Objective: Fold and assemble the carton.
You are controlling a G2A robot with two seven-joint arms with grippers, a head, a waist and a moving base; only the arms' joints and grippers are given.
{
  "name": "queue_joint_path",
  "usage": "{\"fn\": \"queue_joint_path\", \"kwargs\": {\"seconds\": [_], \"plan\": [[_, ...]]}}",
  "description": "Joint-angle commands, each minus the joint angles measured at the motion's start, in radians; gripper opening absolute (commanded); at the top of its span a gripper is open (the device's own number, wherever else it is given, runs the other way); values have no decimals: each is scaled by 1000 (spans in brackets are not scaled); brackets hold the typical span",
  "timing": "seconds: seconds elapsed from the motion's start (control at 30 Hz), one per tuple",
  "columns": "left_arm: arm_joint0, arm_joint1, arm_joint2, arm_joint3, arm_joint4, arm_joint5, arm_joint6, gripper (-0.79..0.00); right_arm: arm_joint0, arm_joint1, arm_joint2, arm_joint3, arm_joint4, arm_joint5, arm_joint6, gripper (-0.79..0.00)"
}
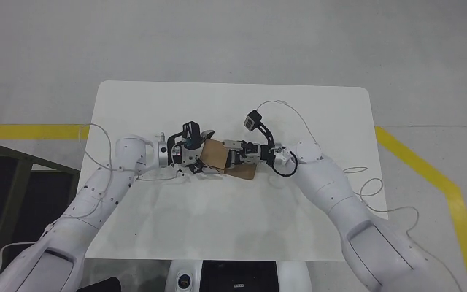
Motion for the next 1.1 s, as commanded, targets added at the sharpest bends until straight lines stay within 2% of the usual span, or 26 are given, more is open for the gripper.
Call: {"fn": "queue_joint_path", "kwargs": {"seconds": [0.0, 0.2, 0.37, 0.77, 0.87, 1.07], "plan": [[2, 1, 0, -4, 0, 0, -1, 0, 3, -4, -2, 3, 0, 1, 1, 0], [10, 3, 1, -14, -2, 0, -13, 0, 16, -12, -2, 14, -14, 6, 6, 0], [11, 6, -8, -12, -5, 0, -20, 0, 26, 10, 24, 1, -60, 14, 14, 0], [19, 7, -25, -18, -13, 3, -36, 0, -69, 120, 186, -150, -184, 30, -16, 0], [20, 7, -30, -18, -13, 5, -42, 0, -129, 159, 248, -237, -236, 68, -24, 0], [24, 7, -37, -20, -15, 7, -45, 0, -236, 211, 338, -398, -315, 148, -44, 0]]}}
